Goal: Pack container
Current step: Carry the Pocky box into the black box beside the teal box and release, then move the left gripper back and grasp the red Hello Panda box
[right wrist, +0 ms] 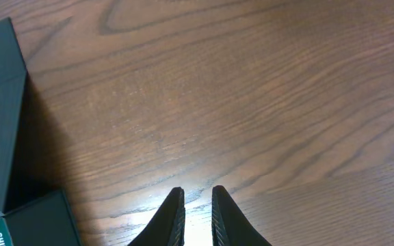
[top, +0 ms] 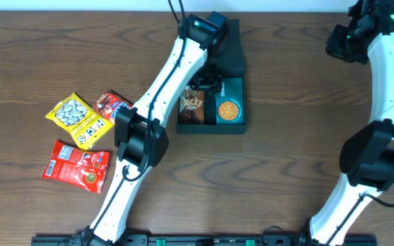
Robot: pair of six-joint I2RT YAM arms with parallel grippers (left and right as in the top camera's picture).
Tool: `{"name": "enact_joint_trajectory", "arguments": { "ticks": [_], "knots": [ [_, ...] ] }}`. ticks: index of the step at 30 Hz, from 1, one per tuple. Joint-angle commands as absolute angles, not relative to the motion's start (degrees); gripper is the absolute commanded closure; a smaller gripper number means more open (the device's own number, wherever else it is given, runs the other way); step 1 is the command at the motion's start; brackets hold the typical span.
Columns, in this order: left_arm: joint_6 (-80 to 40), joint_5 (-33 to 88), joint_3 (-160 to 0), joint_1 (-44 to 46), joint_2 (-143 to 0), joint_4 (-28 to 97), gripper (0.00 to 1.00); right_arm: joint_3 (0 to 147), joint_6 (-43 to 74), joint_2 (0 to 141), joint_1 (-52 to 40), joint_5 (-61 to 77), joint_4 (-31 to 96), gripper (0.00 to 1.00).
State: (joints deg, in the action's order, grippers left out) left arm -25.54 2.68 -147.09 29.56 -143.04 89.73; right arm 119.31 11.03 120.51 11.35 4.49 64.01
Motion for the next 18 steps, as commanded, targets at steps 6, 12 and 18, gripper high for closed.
{"name": "enact_joint_trajectory", "arguments": {
  "ticks": [6,12,18],
  "knots": [
    [-30.96,-0.86,-148.79,15.38,-140.27,95.33,0.18,119.79,10.22,120.27,11.70,4.73,64.05,0.86],
    [-39.79,-1.43,-147.20,9.80,-139.48,96.82,0.02,119.79,10.26,120.27,11.53,4.97,63.40,0.85],
    [-43.57,-2.15,-141.12,7.99,-139.48,96.82,0.02,119.79,10.68,120.27,11.55,5.21,63.18,0.85]
  ]
}}
